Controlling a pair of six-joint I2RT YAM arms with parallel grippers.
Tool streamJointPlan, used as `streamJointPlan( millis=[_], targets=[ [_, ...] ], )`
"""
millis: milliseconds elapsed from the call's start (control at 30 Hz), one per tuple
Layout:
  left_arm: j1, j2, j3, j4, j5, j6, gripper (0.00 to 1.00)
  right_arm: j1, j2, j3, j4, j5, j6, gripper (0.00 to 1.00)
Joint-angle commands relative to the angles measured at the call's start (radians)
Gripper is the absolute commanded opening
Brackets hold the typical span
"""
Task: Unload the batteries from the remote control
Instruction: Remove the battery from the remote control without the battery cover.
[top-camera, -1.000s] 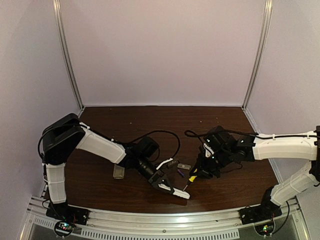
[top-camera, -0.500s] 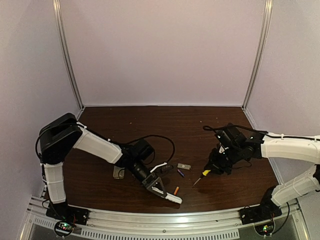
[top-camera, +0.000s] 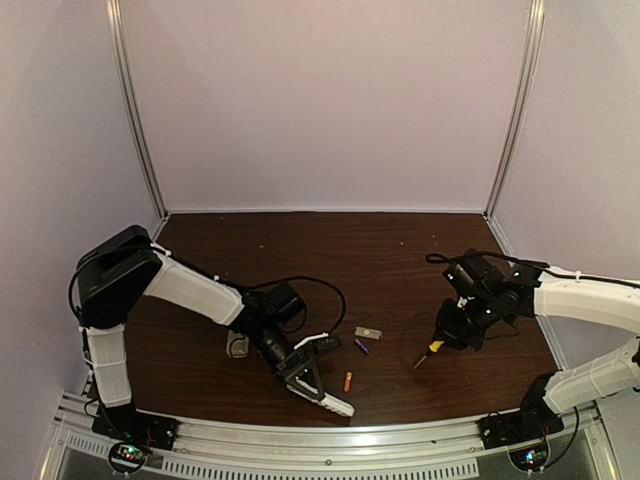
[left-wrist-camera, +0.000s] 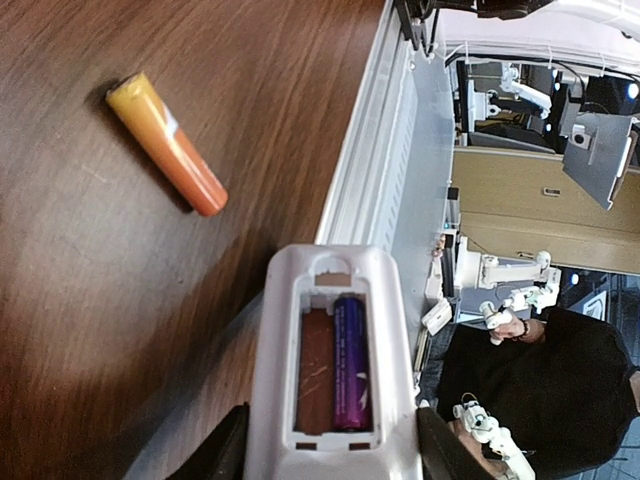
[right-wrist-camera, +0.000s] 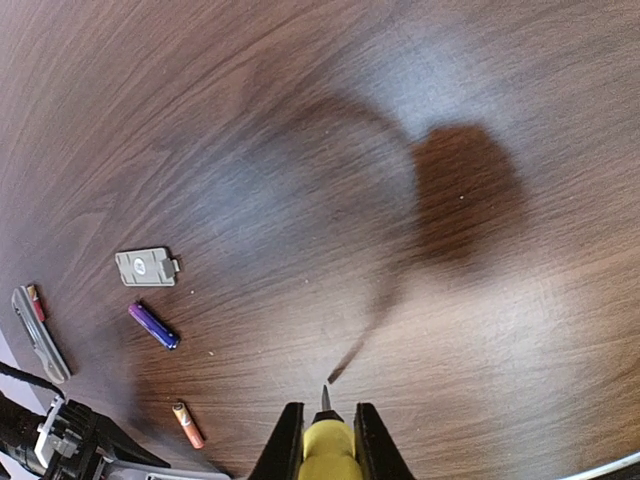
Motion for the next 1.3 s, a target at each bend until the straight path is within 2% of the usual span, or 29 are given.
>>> streamJointPlan(
  millis=[0, 267, 567, 767, 1067, 1267],
  targets=[
    [0.014, -0.037, 0.042, -0.097, -0.044, 0.058, 0.0, -0.004, -0.03, 0.035, -0.044, 0.056, -0.038, 0.0],
    [0.014, -0.135, 0.081, -0.13, -0.201, 0.153, 0.0, -0.005, -0.057, 0.149, -0.144, 0.112, -0.148, 0.0],
    [0.014, -0.243, 0.117, -0.162, -0.42, 0.27, 0.0, -0.004, -0.11, 0.209, -0.132, 0.093, -0.265, 0.0],
    [0.013, -0.302, 0.149, -0.117, -0.594, 0.324, 0.0, -0.005, -0.114, 0.279, -0.154, 0.118, -0.344, 0.0],
    [0.013, -0.386, 0.146, -0.072, -0.763, 0.578, 0.0, -0.004, -0.109, 0.424, -0.132, 0.101, -0.525, 0.0],
    [0.013, -0.455, 0.093, 0.039, -0.781, 0.75, 0.0, -0.004, -0.113, 0.489, -0.068, -0.006, -0.687, 0.0]
  ],
)
